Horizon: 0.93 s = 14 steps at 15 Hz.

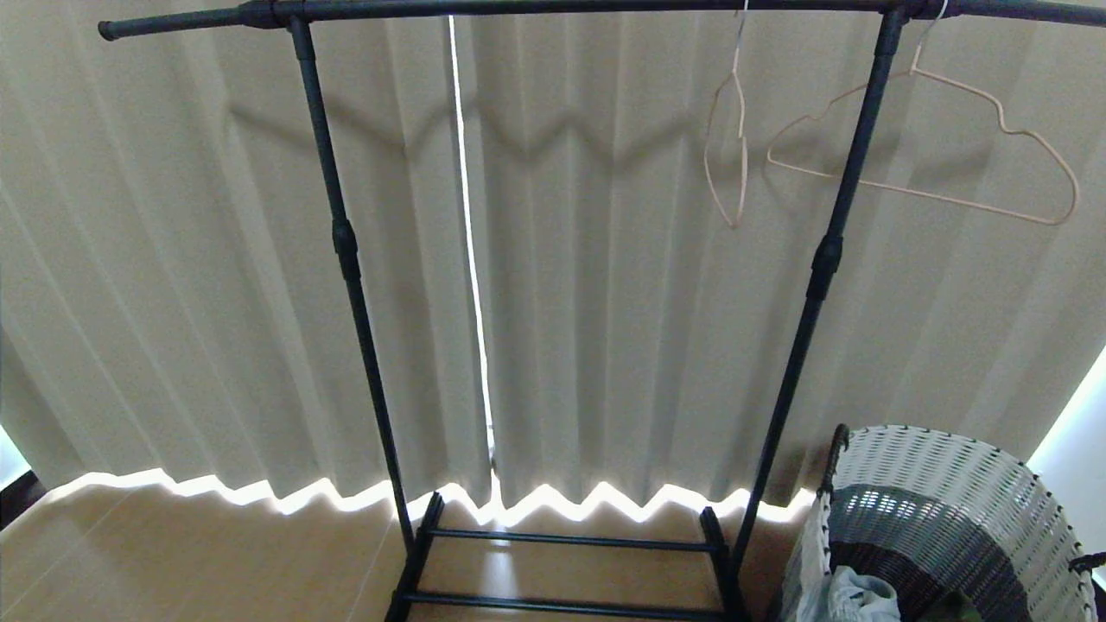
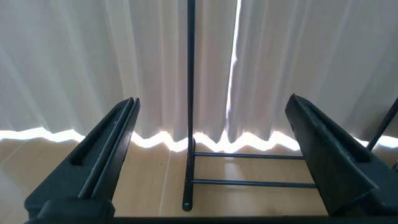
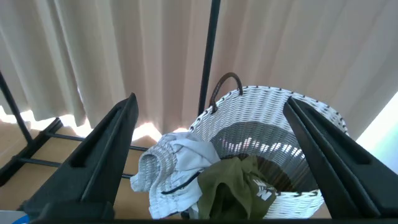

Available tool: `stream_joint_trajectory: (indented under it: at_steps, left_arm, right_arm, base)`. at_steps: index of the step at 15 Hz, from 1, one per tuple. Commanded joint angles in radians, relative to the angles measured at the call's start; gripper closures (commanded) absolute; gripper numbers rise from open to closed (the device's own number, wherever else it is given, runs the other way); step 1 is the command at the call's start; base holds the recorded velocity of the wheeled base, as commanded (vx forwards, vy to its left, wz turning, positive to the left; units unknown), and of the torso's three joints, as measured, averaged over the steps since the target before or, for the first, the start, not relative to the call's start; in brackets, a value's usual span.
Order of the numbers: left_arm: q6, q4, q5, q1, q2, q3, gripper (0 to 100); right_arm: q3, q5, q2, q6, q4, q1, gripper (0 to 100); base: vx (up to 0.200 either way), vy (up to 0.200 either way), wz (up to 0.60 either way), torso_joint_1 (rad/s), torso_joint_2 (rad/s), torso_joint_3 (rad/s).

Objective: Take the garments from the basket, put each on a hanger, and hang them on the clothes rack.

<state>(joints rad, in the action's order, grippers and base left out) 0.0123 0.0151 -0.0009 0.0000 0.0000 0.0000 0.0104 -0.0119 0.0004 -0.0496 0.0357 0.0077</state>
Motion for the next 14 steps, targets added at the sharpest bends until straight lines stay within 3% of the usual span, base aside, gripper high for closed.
stream_joint_trajectory:
  at_steps: [1,10,14]
  left_arm:
    - [-0.002,0.0,0.002,0.0,0.0,0.0,0]
    - [0.0,0.0,0.005,0.002,0.0,0.0,0]
    - [-0.002,0.0,0.005,0.0,0.0,0.0,0]
  right_arm:
    - [0.0,0.0,0.001,-0.003,0.0,0.0,0]
    - [0.0,-0.003,0.001,-0.006,0.0,0.0,0]
    - [0.002,-0.014,0.001,0.007,-0.002,0.0,0]
  base:
    - [0.0,-0.2,0.0,0.002,0.0,0.002]
    - [0.0,-0.2,0.0,-0.001,0.0,0.002]
    - [0.0,0.0,0.0,0.0,0.0,0.0]
